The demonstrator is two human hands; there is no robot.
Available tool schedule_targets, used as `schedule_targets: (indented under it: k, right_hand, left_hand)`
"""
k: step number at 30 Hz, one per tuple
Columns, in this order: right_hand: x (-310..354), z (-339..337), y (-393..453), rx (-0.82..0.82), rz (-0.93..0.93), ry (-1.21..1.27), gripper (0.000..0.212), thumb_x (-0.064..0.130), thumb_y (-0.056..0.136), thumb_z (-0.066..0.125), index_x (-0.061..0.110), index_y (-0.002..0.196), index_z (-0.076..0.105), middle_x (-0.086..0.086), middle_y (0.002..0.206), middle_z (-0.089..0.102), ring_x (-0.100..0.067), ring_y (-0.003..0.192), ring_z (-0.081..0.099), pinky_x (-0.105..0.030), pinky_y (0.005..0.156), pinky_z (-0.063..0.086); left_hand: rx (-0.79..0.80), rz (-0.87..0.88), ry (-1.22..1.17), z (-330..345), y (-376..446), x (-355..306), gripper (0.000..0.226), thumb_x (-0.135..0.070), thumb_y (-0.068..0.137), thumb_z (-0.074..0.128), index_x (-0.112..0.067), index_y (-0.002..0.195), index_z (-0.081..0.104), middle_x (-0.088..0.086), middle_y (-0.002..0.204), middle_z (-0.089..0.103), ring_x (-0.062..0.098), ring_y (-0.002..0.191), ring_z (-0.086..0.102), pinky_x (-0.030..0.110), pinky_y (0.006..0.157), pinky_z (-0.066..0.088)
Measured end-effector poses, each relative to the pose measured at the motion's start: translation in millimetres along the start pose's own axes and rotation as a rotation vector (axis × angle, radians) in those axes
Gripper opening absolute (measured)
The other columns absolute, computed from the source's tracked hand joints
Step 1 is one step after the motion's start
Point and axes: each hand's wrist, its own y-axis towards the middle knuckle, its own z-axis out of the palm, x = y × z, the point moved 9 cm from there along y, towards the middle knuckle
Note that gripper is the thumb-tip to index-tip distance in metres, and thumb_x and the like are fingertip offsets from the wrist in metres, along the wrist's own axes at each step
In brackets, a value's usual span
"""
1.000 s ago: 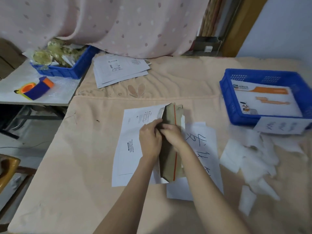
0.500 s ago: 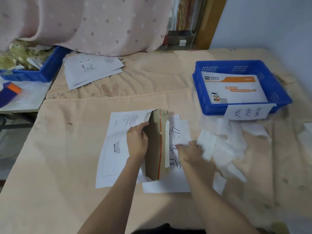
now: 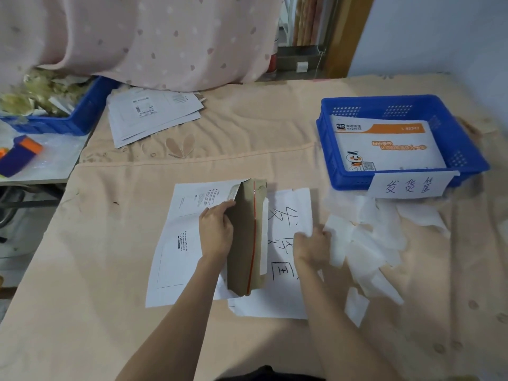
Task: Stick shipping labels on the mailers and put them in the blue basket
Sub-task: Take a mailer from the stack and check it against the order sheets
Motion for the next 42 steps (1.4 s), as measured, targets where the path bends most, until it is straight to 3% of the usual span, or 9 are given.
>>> schedule_targets:
  k: [2, 5, 12, 18, 23, 28, 32, 37, 42]
  right_hand:
    - [5, -8, 3, -0.003, 0.008, 0.050, 0.039, 0.014, 0.087, 0.049, 0.013, 0.126, 0.053, -0.017, 0.113, 0.062, -0.038, 0.103, 0.058, -0.037, 0.077, 0.041]
    - [17, -24, 6, -0.055, -0.011, 0.079, 0.040, 0.011, 0.087, 0.047, 0.018, 0.126, 0.055, -0.016, 0.106, 0.067, -0.037, 0.100, 0.059, -0.038, 0.077, 0.044]
    - [33, -47, 24, -0.134, 0.025, 0.303, 0.023, 0.007, 0.077, 0.048, 0.018, 0.091, 0.063, 0.003, 0.093, 0.067, -0.027, 0.080, 0.059, -0.037, 0.073, 0.050]
    - [45, -47, 30, -0.092, 0.017, 0.344, 0.007, 0.010, 0.070, 0.049, 0.017, 0.070, 0.050, 0.004, 0.077, 0.058, -0.027, 0.070, 0.052, -0.030, 0.065, 0.039]
    - [67, -37, 25, -0.007, -0.123, 0.241, 0.020, 0.007, 0.068, 0.049, 0.021, 0.058, 0.039, 0.001, 0.072, 0.055, -0.024, 0.065, 0.043, -0.025, 0.055, 0.028]
    - [87, -29, 19, 0.050, -0.210, 0.119, 0.010, 0.004, 0.067, 0.049, 0.012, 0.063, 0.046, -0.002, 0.067, 0.058, -0.027, 0.062, 0.045, -0.024, 0.054, 0.032]
    - [96, -27, 15, 0.108, -0.191, 0.171, 0.019, -0.001, 0.070, 0.049, 0.011, 0.060, 0.040, 0.001, 0.059, 0.048, -0.023, 0.054, 0.039, -0.024, 0.050, 0.029]
    - [104, -24, 18, 0.110, -0.236, 0.195, 0.021, 0.002, 0.074, 0.050, 0.015, 0.061, 0.041, -0.002, 0.071, 0.058, -0.025, 0.062, 0.047, -0.024, 0.051, 0.031]
    - [109, -27, 14, 0.086, -0.284, 0.113, 0.011, 0.005, 0.083, 0.052, 0.009, 0.086, 0.062, -0.002, 0.083, 0.065, -0.024, 0.070, 0.054, -0.025, 0.059, 0.036]
  left_hand:
    - [0.003, 0.008, 0.000, 1, 2, 1, 0.048, 0.015, 0.085, 0.040, -0.009, 0.115, 0.068, 0.008, 0.113, 0.069, 0.027, 0.104, 0.061, 0.042, 0.106, 0.041]
    - [0.011, 0.023, 0.004, 2, 6, 4, 0.050, 0.016, 0.083, 0.038, -0.009, 0.114, 0.068, 0.008, 0.111, 0.070, 0.026, 0.101, 0.062, 0.045, 0.104, 0.042]
    - [0.011, 0.051, 0.095, -6, 15, 23, 0.048, 0.018, 0.084, 0.039, -0.007, 0.113, 0.068, 0.011, 0.110, 0.070, 0.029, 0.101, 0.062, 0.046, 0.104, 0.042]
    - [0.025, 0.053, 0.097, -3, 19, 26, 0.051, 0.019, 0.081, 0.038, -0.007, 0.113, 0.068, 0.011, 0.108, 0.071, 0.028, 0.101, 0.062, 0.047, 0.102, 0.042]
    - [0.010, 0.078, 0.082, -1, 19, 16, 0.051, 0.020, 0.080, 0.039, -0.005, 0.114, 0.067, 0.012, 0.108, 0.070, 0.030, 0.099, 0.061, 0.043, 0.100, 0.044]
    - [0.007, 0.149, 0.070, 3, 14, 5, 0.054, 0.024, 0.073, 0.040, -0.003, 0.111, 0.068, 0.009, 0.104, 0.071, 0.031, 0.091, 0.062, 0.041, 0.092, 0.046]
    - [0.087, 0.092, 0.051, 15, 12, 8, 0.058, 0.020, 0.077, 0.037, -0.009, 0.119, 0.065, 0.006, 0.113, 0.069, 0.025, 0.099, 0.061, 0.040, 0.101, 0.043]
    - [0.116, 0.031, -0.013, 18, 9, 8, 0.058, 0.017, 0.080, 0.035, -0.011, 0.122, 0.063, 0.008, 0.104, 0.069, 0.026, 0.094, 0.056, 0.040, 0.103, 0.040]
    - [0.139, -0.012, -0.056, 22, 11, 15, 0.062, 0.015, 0.080, 0.034, -0.018, 0.124, 0.061, 0.004, 0.106, 0.068, 0.027, 0.101, 0.054, 0.034, 0.092, 0.045]
